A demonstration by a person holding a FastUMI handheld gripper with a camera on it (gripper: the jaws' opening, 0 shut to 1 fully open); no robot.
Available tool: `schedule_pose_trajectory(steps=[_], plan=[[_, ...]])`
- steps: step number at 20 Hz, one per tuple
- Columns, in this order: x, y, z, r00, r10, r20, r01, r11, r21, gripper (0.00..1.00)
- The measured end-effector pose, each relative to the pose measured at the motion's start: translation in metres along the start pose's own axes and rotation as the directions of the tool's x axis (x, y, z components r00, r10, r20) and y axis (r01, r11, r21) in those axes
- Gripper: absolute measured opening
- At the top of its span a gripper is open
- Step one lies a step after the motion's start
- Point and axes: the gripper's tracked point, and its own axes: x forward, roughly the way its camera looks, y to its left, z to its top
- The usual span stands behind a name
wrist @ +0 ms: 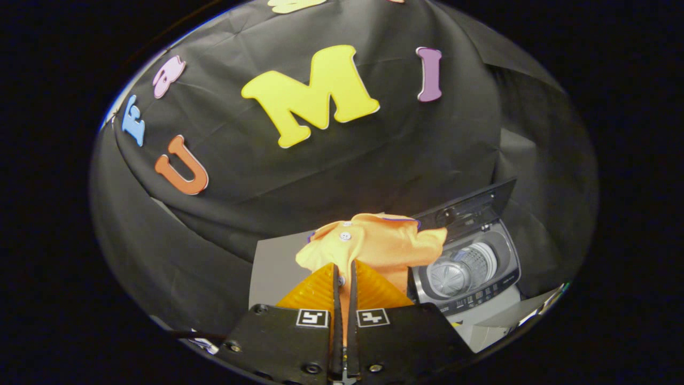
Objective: Put the clothes into the washing machine and then close the washing machine lid.
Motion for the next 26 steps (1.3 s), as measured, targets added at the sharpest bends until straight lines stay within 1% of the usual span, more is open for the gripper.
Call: schedule_pose_trajectory(steps=[5, 8, 11, 13, 19, 26], plan=[[-0.031, -0.037, -0.005, 0.999, -0.041, 0.033, 0.039, 0.998, 0.053, 0.07], [-0.049, -0.070, -0.009, 0.996, -0.074, 0.052, 0.069, 0.993, 0.093, 0.06], [-0.061, -0.103, -0.009, 0.992, -0.107, 0.067, 0.098, 0.986, 0.132, 0.06], [-0.062, -0.123, -0.010, 0.991, -0.115, 0.068, 0.102, 0.981, 0.167, 0.07], [-0.039, -0.183, 0.000, 0.994, -0.105, 0.039, 0.094, 0.973, 0.211, 0.07], [0.018, -0.246, 0.006, 0.996, -0.077, -0.044, 0.084, 0.979, 0.186, 0.06]])
